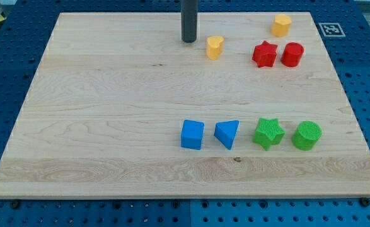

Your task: Move the yellow heart to the left side of the red star

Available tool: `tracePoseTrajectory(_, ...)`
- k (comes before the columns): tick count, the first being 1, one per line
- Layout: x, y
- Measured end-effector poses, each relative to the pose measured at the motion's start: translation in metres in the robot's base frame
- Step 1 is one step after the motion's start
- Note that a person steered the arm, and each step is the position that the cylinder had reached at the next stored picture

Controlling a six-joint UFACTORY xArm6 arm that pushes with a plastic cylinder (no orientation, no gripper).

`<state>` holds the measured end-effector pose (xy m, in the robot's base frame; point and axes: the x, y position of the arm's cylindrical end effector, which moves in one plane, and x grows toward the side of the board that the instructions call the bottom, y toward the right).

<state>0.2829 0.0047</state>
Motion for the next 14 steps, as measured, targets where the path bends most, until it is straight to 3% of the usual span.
tracePoseTrajectory(4, 0.025, 0.054)
tracePoseTrajectory(6, 0.036, 0.047)
tracePoseTrajectory(8, 0.085, 0.064)
tracePoseTrajectory(11, 0.076, 0.044)
tracePoseTrajectory(14, 0.033, 0.035)
